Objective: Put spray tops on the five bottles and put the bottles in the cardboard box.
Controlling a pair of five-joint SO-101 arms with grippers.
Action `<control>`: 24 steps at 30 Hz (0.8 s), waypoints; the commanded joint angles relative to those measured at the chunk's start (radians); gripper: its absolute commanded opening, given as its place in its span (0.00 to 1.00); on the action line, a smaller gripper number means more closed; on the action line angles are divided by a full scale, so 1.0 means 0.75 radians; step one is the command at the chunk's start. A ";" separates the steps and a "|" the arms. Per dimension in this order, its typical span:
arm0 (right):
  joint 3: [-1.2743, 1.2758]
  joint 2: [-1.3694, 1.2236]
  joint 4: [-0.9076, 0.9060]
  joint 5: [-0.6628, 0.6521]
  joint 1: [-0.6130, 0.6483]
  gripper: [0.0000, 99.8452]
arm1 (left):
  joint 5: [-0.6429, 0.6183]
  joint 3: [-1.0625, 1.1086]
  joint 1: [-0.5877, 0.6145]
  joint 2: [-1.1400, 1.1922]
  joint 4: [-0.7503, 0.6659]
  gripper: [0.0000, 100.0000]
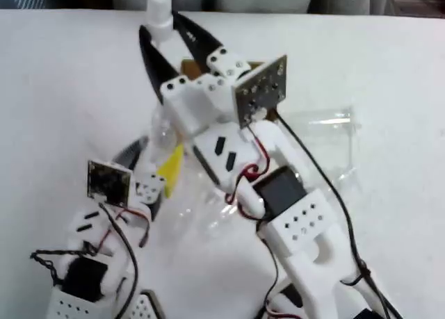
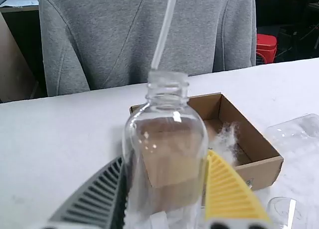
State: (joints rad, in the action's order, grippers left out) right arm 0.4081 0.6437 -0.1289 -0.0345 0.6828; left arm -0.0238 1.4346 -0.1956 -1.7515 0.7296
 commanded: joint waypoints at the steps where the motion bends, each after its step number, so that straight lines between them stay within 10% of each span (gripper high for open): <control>1: 0.004 0.005 -0.003 0.010 0.003 0.02 | 0.014 -0.010 -0.013 -0.017 -0.045 0.05; 24: 0.041 0.099 -0.005 0.010 0.005 0.02 | 0.008 0.006 -0.017 -0.017 -0.049 0.05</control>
State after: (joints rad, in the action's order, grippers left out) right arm 0.5017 0.7066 -0.1289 -0.0345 0.6813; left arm -0.0253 1.4500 -0.1941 -1.7499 0.7296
